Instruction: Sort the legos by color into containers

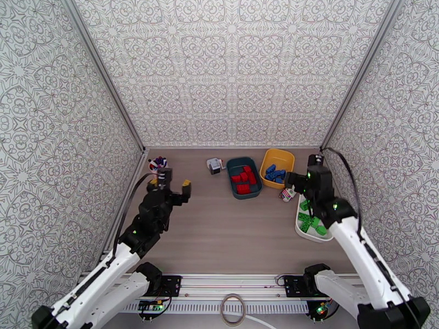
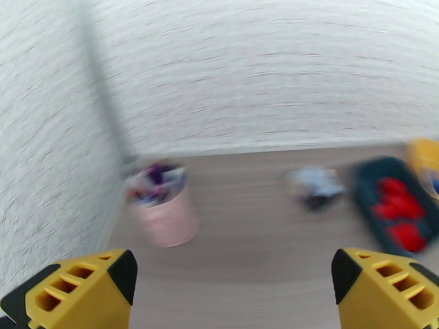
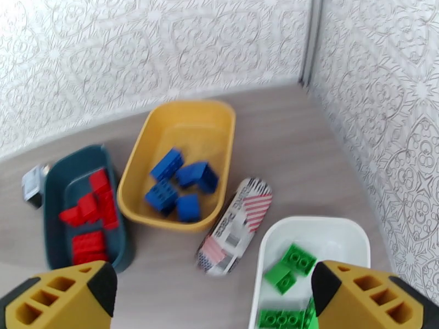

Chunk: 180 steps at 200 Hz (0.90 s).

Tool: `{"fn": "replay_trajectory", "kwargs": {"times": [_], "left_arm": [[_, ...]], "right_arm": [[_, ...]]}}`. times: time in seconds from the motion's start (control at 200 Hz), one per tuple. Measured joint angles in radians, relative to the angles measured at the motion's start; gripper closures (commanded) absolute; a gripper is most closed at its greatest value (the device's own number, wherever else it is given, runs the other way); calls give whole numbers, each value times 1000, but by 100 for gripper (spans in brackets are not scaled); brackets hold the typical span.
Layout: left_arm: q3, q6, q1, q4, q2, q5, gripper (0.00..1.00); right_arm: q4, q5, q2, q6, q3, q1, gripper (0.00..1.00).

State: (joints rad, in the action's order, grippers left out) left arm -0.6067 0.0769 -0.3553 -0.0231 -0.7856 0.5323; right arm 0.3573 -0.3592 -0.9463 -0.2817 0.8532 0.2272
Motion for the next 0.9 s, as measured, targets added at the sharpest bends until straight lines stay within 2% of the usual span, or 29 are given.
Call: {"fn": "replay_trajectory", "kwargs": {"times": [0.085, 0.15, 0.385, 0.68, 0.795, 0.9], "left_arm": [[58, 34, 117, 63, -18, 31, 1], [121, 33, 174, 130, -54, 39, 1], [269, 24, 322, 338, -323, 19, 1], [235, -18, 352, 706, -681, -124, 1], [238, -33, 352, 787, -709, -180, 1], [310, -45, 354, 999, -749, -215, 1]], "right_arm": [[-119, -31, -21, 28, -58, -27, 1], [-180, -54, -82, 45, -62, -51, 1], [-423, -85, -314, 109, -194, -91, 1], [-822, -29, -526, 204, -319, -114, 1], [-945, 6, -541, 223, -376, -128, 1], [-1122, 43, -551, 232, -463, -140, 1]]}}
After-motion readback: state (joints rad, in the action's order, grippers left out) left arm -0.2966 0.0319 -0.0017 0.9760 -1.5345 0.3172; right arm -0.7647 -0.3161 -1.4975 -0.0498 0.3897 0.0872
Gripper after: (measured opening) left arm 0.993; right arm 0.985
